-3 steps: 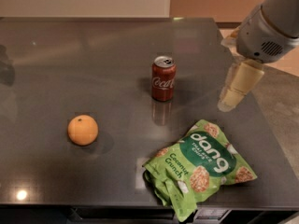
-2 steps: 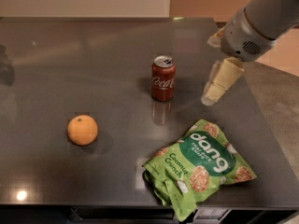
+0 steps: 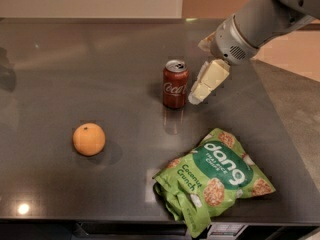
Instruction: Knock coke can over
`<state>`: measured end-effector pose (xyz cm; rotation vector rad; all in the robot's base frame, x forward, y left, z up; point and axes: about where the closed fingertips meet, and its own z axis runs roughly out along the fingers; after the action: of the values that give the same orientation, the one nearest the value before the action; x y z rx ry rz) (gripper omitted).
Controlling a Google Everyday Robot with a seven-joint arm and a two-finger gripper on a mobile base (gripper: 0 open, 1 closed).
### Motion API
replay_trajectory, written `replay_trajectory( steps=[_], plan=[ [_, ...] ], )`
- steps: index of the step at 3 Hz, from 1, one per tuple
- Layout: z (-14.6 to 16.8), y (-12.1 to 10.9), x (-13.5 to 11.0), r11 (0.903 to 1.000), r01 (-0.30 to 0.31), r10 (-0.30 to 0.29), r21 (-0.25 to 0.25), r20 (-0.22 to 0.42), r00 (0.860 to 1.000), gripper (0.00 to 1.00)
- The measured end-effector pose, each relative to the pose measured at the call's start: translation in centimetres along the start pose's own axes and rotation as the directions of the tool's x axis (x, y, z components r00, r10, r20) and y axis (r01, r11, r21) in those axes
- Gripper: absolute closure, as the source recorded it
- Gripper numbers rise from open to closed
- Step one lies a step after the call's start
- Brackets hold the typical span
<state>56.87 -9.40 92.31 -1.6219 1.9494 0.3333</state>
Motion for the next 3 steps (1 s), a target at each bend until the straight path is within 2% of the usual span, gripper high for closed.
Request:
replay_trajectory(
  steps=[2, 3],
  plan=[
    [3.3, -1.4, -0.8, 0.9990, -0.031, 0.034, -0.031, 0.103, 0.994, 0.00],
    [4.3, -1.6, -0.9, 0.9980, -0.044, 0.051, -0.046, 0.159, 0.986, 0.00]
  ],
)
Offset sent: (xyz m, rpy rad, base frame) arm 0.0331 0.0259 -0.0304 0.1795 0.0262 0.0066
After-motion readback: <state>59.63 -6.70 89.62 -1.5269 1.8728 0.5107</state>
